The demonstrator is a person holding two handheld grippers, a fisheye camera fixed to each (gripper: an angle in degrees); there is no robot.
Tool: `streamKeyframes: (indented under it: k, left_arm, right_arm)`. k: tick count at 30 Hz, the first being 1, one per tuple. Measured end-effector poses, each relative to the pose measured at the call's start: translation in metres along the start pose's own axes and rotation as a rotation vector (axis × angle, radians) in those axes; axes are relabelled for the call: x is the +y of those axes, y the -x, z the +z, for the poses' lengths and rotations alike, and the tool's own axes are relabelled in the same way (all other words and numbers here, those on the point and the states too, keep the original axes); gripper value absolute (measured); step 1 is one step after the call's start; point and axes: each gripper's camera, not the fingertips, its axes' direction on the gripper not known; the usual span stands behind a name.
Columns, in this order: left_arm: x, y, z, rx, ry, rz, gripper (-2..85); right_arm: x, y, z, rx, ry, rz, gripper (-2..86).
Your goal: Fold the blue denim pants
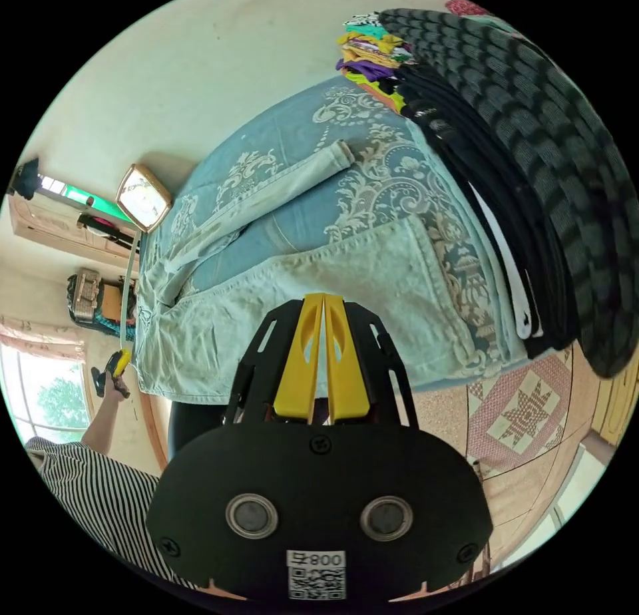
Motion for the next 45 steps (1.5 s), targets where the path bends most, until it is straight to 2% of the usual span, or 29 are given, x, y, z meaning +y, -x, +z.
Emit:
streamKeyframes:
  k: [4, 9, 19, 25, 33, 36, 40, 43, 45]
  left_arm:
    - [-0.072, -0.048, 0.037, -0.030, 0.049, 0.102, 8.0]
    - [-0.145, -0.080, 0.068, 0.011, 0.052, 0.128, 9.1]
    - [-0.266, -0.155, 0.123, -0.037, 0.093, 0.232, 10.1]
    - [-0.337, -0.204, 0.142, -0.121, 0.079, 0.310, 11.5]
    - [-0.395, -0.242, 0.185, -0.297, 0.151, 0.375, 10.9]
    - [-0.405, -0.253, 0.193, -0.372, 0.124, 0.406, 8.8]
    - [-0.420, -0.268, 0.202, -0.457, 0.148, 0.436, 4.3]
    - [-0.428, -0.276, 0.199, -0.473, 0.153, 0.451, 2.5]
    - [-0.431, -0.278, 0.190, -0.453, 0.131, 0.447, 2.1]
  right_arm:
    - [-0.043, 0.027, 0.011, -0.019, -0.021, -0.059, 0.1]
    - [-0.096, 0.053, 0.016, -0.011, -0.056, -0.113, 0.4]
    - [-0.145, 0.084, 0.020, 0.006, -0.101, -0.181, 3.1]
    - [-0.214, 0.121, 0.025, 0.127, -0.102, -0.294, 6.0]
    - [-0.299, 0.106, 0.057, 0.355, -0.006, -0.174, 7.2]
    - [-0.313, 0.089, 0.076, 0.346, 0.076, -0.110, 6.6]
    - [-0.318, 0.087, 0.072, 0.342, 0.048, -0.094, 5.7]
    - [-0.318, 0.088, 0.064, 0.334, 0.049, -0.115, 4.2]
    - [-0.310, 0.091, 0.040, 0.274, -0.018, -0.136, 2.0]
